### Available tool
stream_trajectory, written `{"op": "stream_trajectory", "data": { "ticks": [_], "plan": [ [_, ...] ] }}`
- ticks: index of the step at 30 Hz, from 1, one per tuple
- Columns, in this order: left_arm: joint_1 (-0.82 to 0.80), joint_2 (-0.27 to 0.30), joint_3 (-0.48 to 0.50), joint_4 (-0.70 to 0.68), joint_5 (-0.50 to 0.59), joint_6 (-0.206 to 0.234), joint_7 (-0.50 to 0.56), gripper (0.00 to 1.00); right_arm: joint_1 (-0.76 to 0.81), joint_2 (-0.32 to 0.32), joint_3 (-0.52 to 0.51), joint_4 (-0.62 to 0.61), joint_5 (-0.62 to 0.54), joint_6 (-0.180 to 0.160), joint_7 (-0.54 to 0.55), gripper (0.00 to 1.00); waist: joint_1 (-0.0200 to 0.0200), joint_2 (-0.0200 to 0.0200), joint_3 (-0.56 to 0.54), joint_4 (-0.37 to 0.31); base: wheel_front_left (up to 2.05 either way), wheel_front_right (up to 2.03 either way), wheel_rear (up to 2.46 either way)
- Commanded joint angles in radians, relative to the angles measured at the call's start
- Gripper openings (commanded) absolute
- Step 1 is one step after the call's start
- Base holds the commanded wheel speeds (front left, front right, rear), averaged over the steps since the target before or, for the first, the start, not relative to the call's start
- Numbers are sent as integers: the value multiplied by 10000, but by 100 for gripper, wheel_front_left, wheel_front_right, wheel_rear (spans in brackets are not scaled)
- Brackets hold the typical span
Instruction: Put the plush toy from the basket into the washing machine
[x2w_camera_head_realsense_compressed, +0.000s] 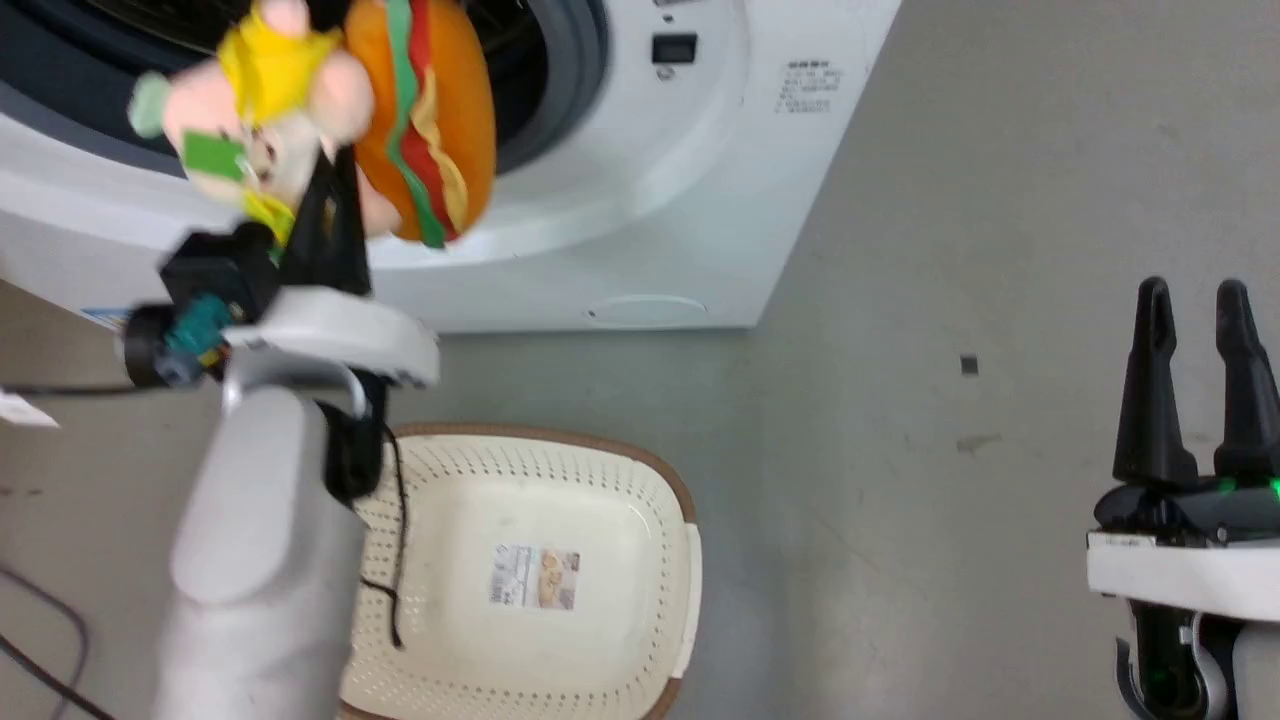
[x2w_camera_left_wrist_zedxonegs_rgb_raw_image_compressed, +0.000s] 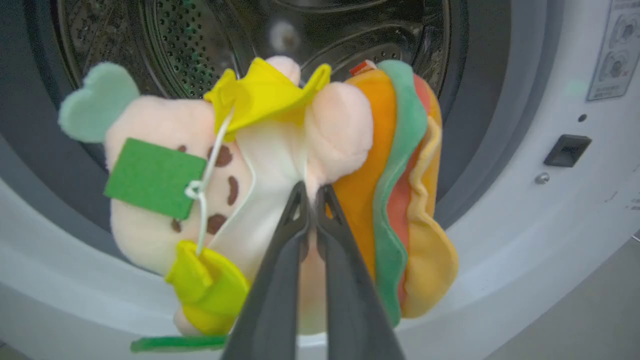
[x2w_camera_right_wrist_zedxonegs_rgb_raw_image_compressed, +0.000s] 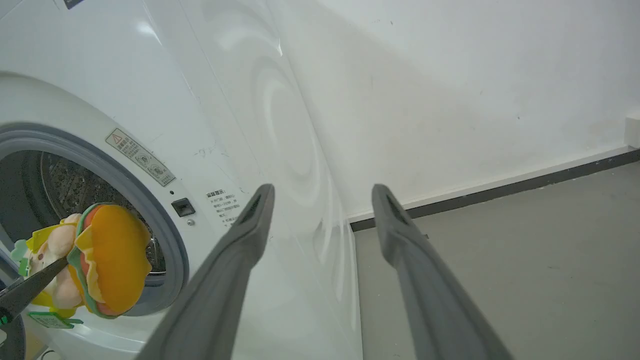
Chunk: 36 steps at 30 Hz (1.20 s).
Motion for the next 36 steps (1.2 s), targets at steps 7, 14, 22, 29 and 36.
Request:
{"op": "stream_trajectory", "data": {
  "ticks": [7, 14, 22, 29, 36],
  "plan": [
    [-2529, 836, 766, 1236, 388, -153, -59, 0, -826, -1, -2, -94, 318, -7, -42, 100, 0, -1, 1920, -1139, 0, 0, 0],
    [-4570, 1556, 1154, 2081, 648, -53, -59, 0, -1241, -1, 99, -146, 604, -7, -42, 100, 0, -1, 2848, -1757, 0, 0, 0],
    [-6906, 2355, 1266, 3782, 793, -17, -59, 0, -1630, -1, 101, -181, 865, -7, -42, 100, 0, -1, 3762, -2174, 0, 0, 0],
    [-7756, 2645, 1159, 4640, 1007, 153, -59, 44, -1750, -1, 34, -187, 861, -7, -42, 100, 0, -1, 4049, -2185, 0, 0, 0],
    [-7359, 2559, 1252, 4726, 942, 239, -59, 100, -1741, -1, -103, -77, 740, -7, -42, 100, 0, -1, 3743, -2007, 0, 0, 0]
  ]
}}
